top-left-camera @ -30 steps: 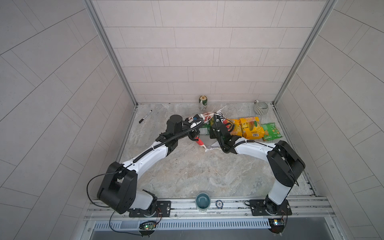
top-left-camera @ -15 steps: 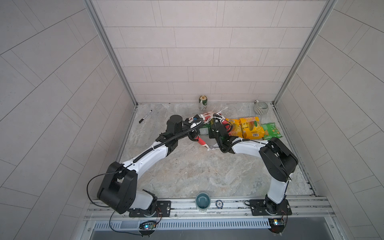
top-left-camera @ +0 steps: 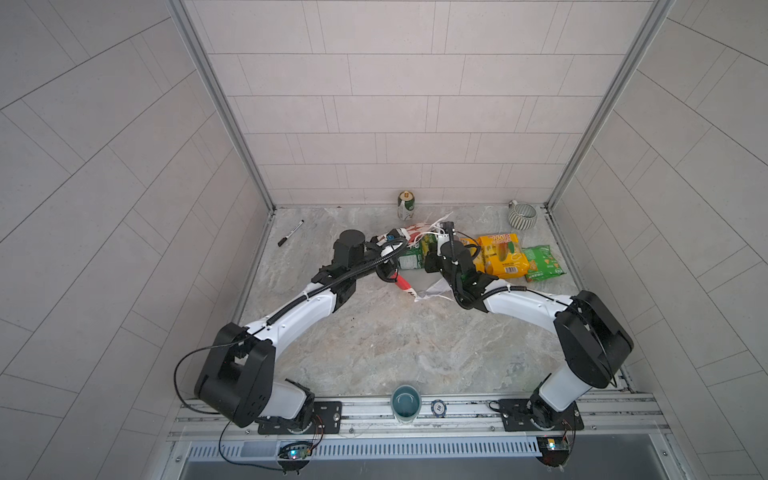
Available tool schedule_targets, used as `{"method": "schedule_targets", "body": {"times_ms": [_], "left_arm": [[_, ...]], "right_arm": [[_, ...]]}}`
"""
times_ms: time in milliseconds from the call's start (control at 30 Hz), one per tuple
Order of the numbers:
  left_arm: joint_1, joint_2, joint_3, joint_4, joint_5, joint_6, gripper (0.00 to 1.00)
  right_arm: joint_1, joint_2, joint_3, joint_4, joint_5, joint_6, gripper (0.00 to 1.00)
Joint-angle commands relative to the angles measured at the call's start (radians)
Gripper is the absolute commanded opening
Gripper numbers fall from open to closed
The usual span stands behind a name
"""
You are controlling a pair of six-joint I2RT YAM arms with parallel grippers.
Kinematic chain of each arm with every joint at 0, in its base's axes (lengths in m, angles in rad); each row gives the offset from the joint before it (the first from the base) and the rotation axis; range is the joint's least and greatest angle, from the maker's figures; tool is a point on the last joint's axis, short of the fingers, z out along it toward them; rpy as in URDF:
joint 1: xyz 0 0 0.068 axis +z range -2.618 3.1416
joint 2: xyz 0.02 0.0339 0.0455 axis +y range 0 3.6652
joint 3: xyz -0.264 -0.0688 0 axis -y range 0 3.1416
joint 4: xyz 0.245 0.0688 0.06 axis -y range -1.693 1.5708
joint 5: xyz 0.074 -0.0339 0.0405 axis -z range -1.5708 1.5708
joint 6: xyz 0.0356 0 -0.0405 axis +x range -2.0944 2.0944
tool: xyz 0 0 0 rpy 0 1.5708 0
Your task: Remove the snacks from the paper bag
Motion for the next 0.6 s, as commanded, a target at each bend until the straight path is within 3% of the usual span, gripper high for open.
{"method": "schedule_targets", "body": {"times_ms": [0,167,300,567], "left_arm": [[-0.005,0.008,-0.006,0.039,0.029,0.009,0.00],[-0.006,0.007,-0.007,0.042,0.031,0.006,0.00],[-0.006,0.004,-0.008,0.039,0.031,0.007,0.00],[-0.006,0.005,-0.008,0.040,0.033,0.009,0.00]], "right_arm": [[-0.017,-0.019,-0.011,-0.031,-0.044,-0.006,0.00],[-0.020,0.040,0.045,-0.086,-0.083,-0.022,0.21],[-0.019,0.090,0.082,-0.123,-0.031,0.009,0.36],[-0.017,0.172,0.160,-0.205,0.097,0.079,0.51]]}}
